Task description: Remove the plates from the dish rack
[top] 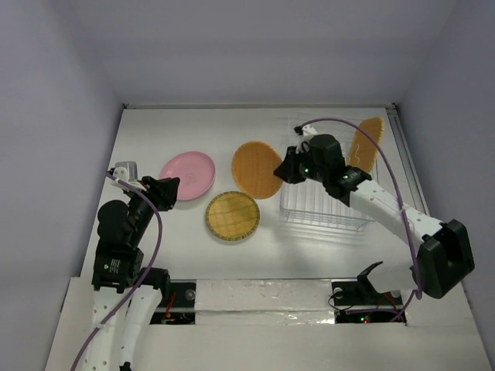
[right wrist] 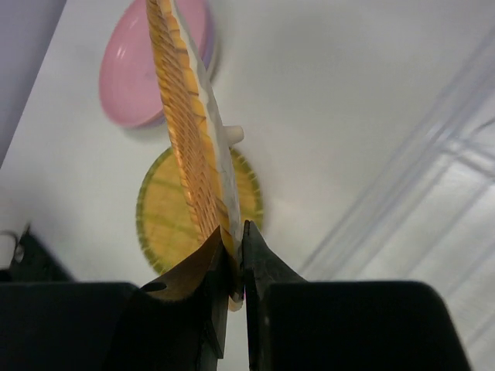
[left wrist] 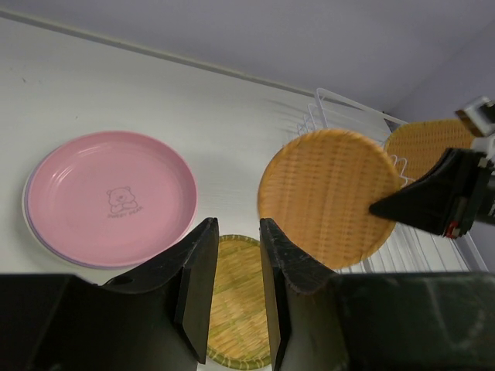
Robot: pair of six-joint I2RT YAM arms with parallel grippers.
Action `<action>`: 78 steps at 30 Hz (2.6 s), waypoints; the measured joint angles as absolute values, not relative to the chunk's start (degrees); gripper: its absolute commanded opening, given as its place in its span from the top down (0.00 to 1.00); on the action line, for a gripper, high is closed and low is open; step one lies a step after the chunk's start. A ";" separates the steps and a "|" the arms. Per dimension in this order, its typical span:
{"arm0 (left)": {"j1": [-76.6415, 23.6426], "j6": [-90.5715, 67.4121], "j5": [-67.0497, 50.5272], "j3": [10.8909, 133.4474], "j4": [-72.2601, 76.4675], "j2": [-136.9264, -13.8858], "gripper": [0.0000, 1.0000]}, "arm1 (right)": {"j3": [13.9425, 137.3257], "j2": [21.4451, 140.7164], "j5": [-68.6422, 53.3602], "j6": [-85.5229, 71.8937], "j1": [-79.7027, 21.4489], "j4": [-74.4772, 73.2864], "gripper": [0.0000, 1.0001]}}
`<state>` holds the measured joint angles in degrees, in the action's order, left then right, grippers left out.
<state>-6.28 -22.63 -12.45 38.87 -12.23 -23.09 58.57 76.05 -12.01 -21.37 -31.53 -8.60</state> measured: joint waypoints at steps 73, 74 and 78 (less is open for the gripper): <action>-6.79 -22.63 -12.21 38.87 -12.25 -19.75 0.74 | 60.01 59.13 28.14 -20.78 -8.19 -14.90 0.34; -7.22 -22.63 -12.16 38.87 -12.25 -19.62 0.74 | 59.94 60.53 28.75 -20.78 -7.05 -14.90 0.34; -10.00 -22.65 -11.75 38.87 -12.27 -18.98 0.73 | 59.16 67.35 29.28 -20.73 -3.77 -14.92 0.36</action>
